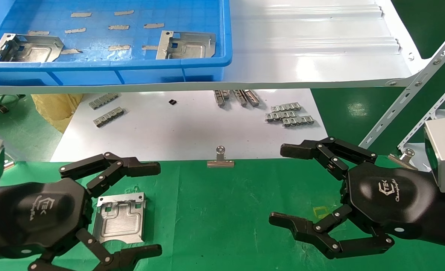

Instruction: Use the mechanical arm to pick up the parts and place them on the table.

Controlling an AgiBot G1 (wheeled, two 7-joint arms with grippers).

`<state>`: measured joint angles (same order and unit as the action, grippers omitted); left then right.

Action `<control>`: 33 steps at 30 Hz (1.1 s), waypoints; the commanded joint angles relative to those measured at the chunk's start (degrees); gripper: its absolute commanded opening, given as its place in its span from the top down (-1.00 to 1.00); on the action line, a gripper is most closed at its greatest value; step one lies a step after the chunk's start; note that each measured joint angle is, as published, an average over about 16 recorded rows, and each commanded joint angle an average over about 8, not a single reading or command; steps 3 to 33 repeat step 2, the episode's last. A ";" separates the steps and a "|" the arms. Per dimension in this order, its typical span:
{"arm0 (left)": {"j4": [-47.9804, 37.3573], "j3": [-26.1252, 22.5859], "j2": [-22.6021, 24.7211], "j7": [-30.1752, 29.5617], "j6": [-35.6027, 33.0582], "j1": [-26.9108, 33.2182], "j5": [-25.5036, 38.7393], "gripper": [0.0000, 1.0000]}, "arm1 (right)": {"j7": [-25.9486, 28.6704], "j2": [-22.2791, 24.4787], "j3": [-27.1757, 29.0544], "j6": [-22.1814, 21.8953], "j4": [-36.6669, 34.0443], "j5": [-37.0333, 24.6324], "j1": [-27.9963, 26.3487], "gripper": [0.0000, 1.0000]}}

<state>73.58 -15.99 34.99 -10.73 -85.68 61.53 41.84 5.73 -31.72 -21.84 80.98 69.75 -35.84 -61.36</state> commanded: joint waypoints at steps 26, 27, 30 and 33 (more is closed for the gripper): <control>-0.04 -0.02 0.01 0.02 -0.01 0.01 0.02 -1.00 | 0.00 0.00 0.00 0.00 0.00 0.00 0.00 -1.00; -0.04 -0.02 0.01 0.02 -0.01 0.01 0.02 -1.00 | 0.00 0.00 0.00 0.00 0.00 0.00 0.00 -1.00; -0.04 -0.02 0.01 0.02 -0.01 0.01 0.02 -1.00 | 0.00 0.00 0.00 0.00 0.00 0.00 0.00 -1.00; -0.04 -0.02 0.01 0.02 -0.01 0.01 0.02 -1.00 | 0.00 0.00 0.00 0.00 0.00 0.00 0.00 -1.00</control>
